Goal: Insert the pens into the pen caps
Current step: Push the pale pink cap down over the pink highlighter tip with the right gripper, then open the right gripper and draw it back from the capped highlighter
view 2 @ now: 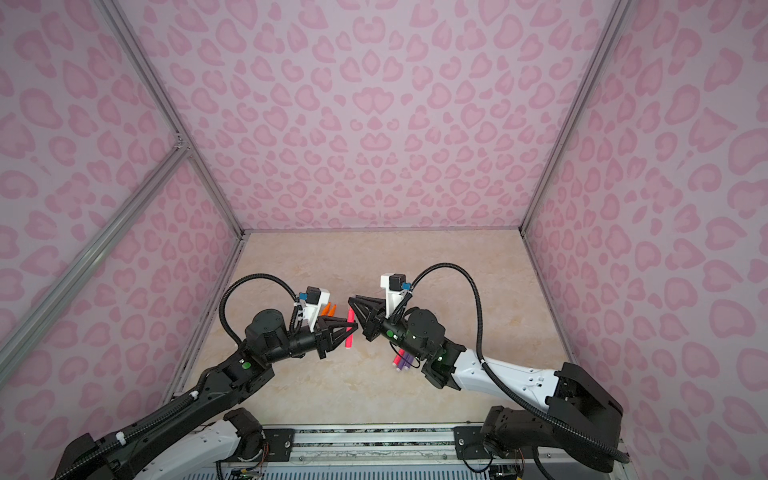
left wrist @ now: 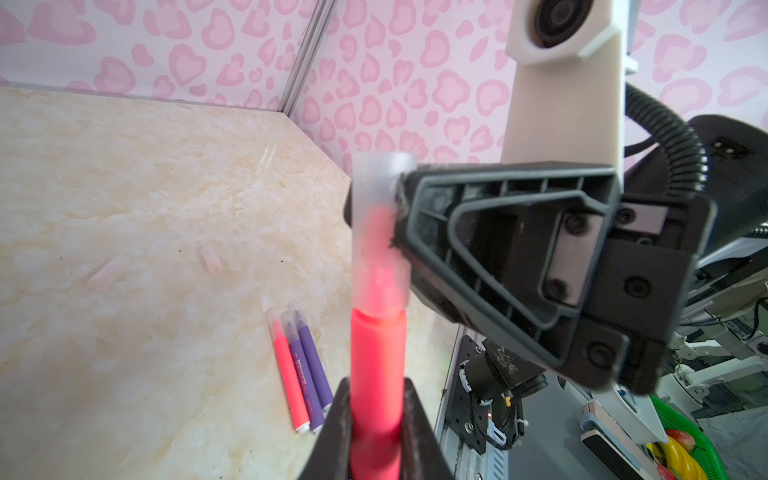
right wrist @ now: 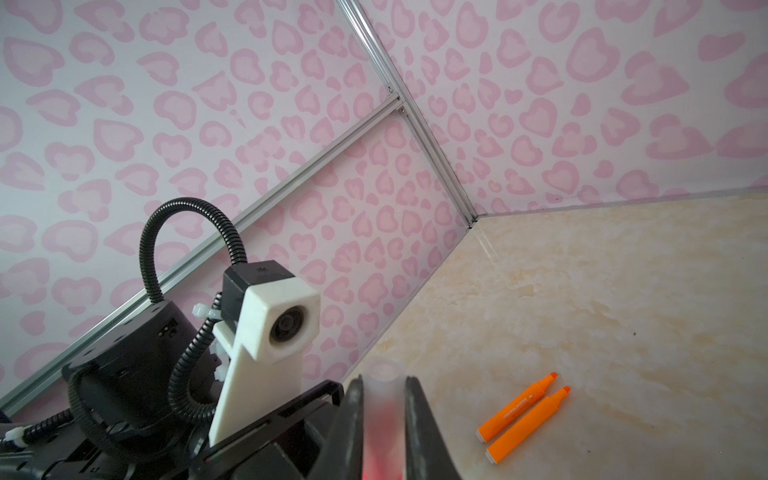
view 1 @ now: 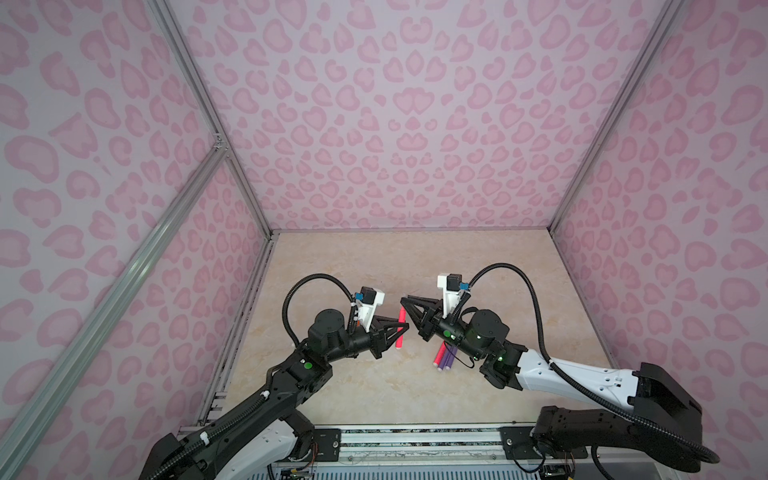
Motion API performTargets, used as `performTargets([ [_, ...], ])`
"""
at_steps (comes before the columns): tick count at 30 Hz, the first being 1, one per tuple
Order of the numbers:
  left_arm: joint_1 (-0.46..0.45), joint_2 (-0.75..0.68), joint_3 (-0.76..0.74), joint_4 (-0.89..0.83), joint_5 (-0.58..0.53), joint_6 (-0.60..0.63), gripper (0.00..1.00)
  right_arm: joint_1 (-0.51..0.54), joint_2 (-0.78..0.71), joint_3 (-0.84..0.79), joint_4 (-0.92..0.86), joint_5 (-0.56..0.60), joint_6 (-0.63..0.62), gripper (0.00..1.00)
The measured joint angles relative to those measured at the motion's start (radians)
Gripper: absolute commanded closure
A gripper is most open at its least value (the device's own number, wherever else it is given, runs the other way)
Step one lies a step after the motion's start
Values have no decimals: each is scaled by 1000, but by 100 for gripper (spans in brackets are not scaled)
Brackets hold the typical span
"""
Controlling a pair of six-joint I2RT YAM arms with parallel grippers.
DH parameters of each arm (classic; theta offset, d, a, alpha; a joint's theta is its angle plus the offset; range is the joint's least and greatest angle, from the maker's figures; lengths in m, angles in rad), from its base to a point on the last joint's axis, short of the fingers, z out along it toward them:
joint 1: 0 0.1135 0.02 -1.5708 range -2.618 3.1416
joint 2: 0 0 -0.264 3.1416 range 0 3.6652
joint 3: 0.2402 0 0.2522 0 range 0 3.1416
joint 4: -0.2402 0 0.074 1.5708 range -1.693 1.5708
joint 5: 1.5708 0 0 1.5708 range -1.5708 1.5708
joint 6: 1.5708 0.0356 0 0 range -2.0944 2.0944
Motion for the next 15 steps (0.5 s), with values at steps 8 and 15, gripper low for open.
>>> performTargets([
  [8,1,-2,0,3,-41,1,96,-6,-13,82,-118,38,1,35],
  [15,1,-2,0,1,-59,5,96,-23,42,271,-331,107,15,41],
])
